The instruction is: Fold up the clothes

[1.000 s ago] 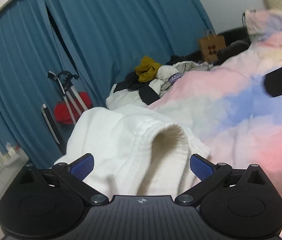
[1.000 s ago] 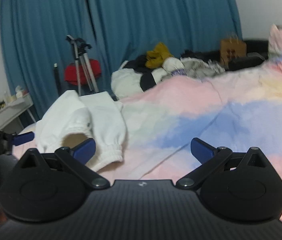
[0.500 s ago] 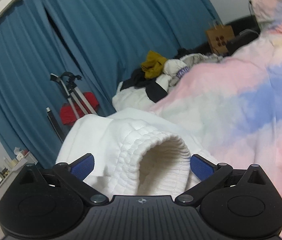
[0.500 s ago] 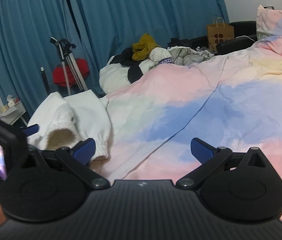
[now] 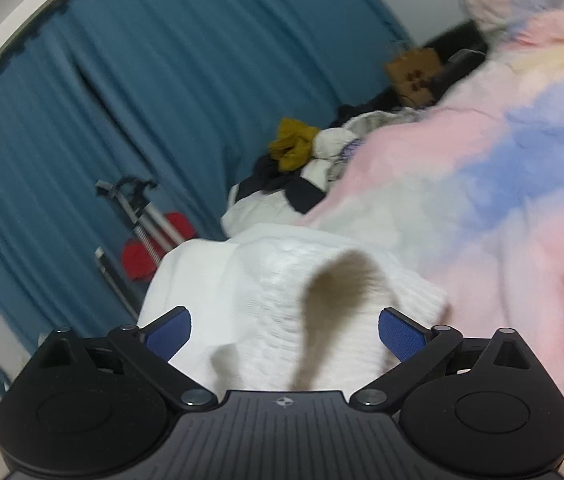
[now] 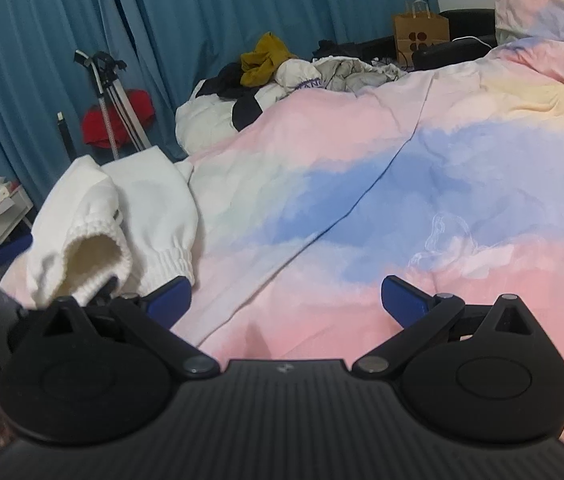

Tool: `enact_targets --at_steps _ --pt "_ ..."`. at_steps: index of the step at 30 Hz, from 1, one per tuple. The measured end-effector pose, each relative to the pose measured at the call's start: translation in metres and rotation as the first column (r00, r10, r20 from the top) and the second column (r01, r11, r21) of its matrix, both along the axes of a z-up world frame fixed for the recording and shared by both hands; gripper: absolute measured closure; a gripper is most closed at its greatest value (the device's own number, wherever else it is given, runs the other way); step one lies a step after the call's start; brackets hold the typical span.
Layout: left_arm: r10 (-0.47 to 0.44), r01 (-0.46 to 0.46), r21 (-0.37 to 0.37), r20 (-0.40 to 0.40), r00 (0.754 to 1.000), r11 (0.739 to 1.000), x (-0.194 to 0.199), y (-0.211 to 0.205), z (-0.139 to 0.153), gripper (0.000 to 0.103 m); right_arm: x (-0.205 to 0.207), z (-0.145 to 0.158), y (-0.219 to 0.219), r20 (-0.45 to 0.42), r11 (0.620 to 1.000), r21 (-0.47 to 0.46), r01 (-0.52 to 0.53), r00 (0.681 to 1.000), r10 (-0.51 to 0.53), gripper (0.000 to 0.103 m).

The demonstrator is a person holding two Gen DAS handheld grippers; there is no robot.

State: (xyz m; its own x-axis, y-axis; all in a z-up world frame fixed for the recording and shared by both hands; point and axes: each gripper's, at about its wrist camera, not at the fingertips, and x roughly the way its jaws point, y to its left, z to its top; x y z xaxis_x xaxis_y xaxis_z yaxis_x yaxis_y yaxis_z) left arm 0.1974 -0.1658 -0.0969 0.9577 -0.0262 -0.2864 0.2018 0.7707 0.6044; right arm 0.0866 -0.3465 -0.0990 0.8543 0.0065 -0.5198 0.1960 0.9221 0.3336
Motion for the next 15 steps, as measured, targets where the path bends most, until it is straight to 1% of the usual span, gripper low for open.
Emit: enact_targets --at_steps 2,3,4,5,6,7,8,9,10,11,13,15 --pt "0.023 -0.025 -0.058 -0.031 0.999 0.998 0.012 0.006 0.006 0.012 0.002 -0.002 0.002 -0.001 1.0 0.005 -0.015 1.0 0.015 0.0" --pt "0.04 -0.044 -0.081 -0.046 0.998 0.996 0.019 0.009 0.009 0.019 0.002 -0.004 0.003 0.0 1.0 0.008 -0.028 1.0 0.028 0.0" --pt "0.06 -0.066 -0.1 -0.06 0.996 0.993 0.026 0.011 0.012 0.029 0.003 -0.005 0.005 0.005 0.999 0.012 -0.047 0.999 0.047 0.0" --pt "0.08 -0.089 -0.118 -0.074 0.994 0.989 0.033 0.014 0.014 0.032 0.003 -0.006 0.007 0.009 0.998 0.015 -0.068 0.998 0.068 0.0" --pt "0.099 -0.111 -0.145 -0.086 0.991 0.983 0.041 0.017 0.019 0.039 0.002 -0.007 0.009 0.016 0.996 0.017 -0.088 0.996 0.087 0.0" --pt "0.102 -0.117 -0.183 -0.091 0.991 0.976 0.046 0.023 0.025 0.05 0.002 -0.008 0.011 0.031 0.994 0.03 -0.101 0.995 0.1 0.0" --pt "0.097 -0.115 -0.225 -0.092 0.991 0.967 0.047 0.03 0.032 0.056 0.001 -0.008 0.013 0.052 0.993 0.05 -0.11 0.993 0.107 0.0" --pt "0.097 -0.118 -0.261 -0.093 0.991 0.958 0.05 0.036 0.039 0.069 0.0 -0.008 0.015 0.069 0.991 0.066 -0.12 0.991 0.116 0.0" --pt "0.095 -0.12 -0.294 -0.097 0.991 0.948 0.053 0.041 0.048 0.085 0.001 -0.009 0.019 0.074 0.989 0.062 -0.134 0.989 0.129 0.0" --pt "0.09 -0.119 -0.328 -0.102 0.991 0.937 0.053 0.047 0.059 0.089 0.004 -0.01 0.025 0.07 0.988 0.042 -0.149 0.987 0.146 0.0" --pt "0.093 -0.122 -0.397 -0.091 0.992 0.91 0.049 0.067 0.081 0.09 0.011 -0.015 0.038 0.054 0.985 -0.015 -0.174 0.983 0.175 0.0" --pt "0.114 -0.133 -0.479 -0.069 0.991 0.868 0.044 0.097 0.102 0.091 0.022 -0.021 0.053 0.025 0.976 -0.075 -0.206 0.978 0.208 0.0"
